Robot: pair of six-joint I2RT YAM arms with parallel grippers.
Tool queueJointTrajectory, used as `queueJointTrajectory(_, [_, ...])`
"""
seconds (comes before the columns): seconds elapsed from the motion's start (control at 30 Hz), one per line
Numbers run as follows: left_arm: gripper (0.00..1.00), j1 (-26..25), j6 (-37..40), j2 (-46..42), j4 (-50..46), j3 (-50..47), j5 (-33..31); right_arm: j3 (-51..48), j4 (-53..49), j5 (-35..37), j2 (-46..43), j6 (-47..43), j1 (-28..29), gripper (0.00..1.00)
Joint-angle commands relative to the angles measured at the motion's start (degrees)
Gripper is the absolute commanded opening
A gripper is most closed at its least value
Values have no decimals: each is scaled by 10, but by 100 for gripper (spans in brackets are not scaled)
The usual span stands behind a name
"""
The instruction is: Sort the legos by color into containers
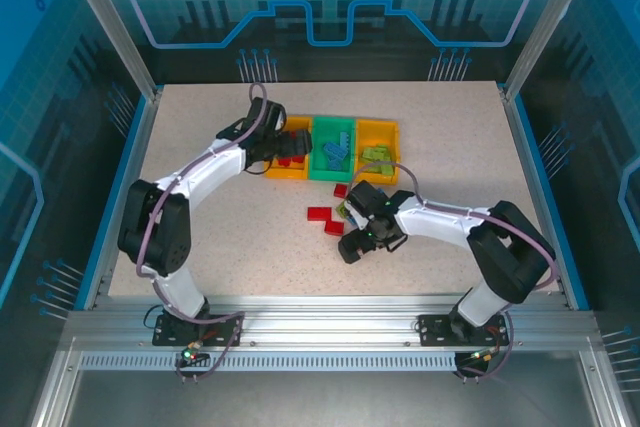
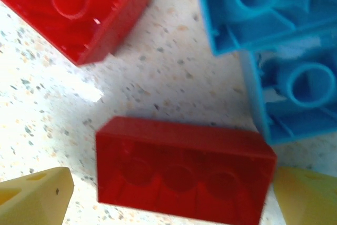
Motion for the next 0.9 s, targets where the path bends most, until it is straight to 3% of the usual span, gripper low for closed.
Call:
queueJointTrajectory(0.0, [99, -1, -15, -35, 12, -29, 13, 27, -24, 29, 26, -1, 14, 93])
queueJointTrajectory(0.3, [99, 0, -23, -116, 13, -103, -14, 51, -71, 48, 16, 16, 16, 61])
queueJointTrajectory(0.43, [99, -1, -26, -145, 11, -133, -43, 87, -87, 12, -25, 12, 14, 61])
queueJointTrajectory(0.6, [99, 1, -38, -165, -4, -164, -71, 167, -50, -89, -39, 10, -16, 61])
queueJointTrajectory(0.73, [99, 1, -51, -186, 2, -199, -69, 249, -2, -195, 11, 38, -61, 60])
queueJointTrajectory(0.87, [99, 0, -61, -208, 5, -233, -67, 361, 5, -249, 98, 54, -83, 59])
